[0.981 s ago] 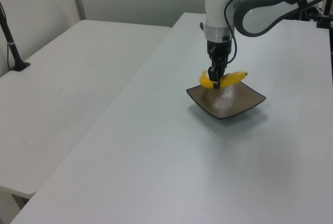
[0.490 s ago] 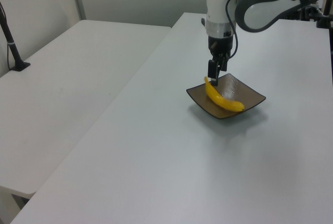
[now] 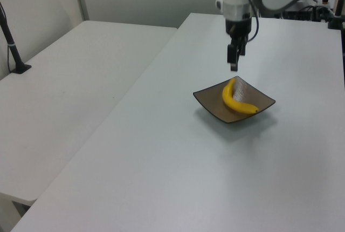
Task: Bananas placed on a ceramic plate
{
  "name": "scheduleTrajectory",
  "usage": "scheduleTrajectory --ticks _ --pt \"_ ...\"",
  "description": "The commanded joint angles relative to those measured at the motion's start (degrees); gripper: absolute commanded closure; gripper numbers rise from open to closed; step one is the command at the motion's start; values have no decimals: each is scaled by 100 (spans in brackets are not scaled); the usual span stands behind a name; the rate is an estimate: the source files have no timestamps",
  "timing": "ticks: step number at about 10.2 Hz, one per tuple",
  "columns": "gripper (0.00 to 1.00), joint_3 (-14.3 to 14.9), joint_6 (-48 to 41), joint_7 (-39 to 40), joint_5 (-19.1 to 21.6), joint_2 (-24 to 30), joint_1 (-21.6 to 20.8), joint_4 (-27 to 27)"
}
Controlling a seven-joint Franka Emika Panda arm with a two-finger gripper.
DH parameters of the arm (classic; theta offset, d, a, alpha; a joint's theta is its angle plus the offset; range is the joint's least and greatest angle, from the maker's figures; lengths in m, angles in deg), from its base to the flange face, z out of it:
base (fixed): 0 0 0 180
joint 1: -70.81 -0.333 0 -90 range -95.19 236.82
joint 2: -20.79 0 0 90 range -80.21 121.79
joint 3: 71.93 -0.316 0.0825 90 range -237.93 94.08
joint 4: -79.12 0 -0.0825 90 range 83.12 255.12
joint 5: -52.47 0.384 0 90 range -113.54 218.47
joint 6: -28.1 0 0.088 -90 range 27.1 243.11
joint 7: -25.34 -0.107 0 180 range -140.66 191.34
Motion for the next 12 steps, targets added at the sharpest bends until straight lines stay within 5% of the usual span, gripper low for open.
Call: scheduleTrajectory --ticks 1,8,12 --pt "0 187 -26 312 404 739 259 587" --pt "0 214 -26 867 624 1084 724 721" --pt "0 -471 -9 858 624 1031 1349 721"
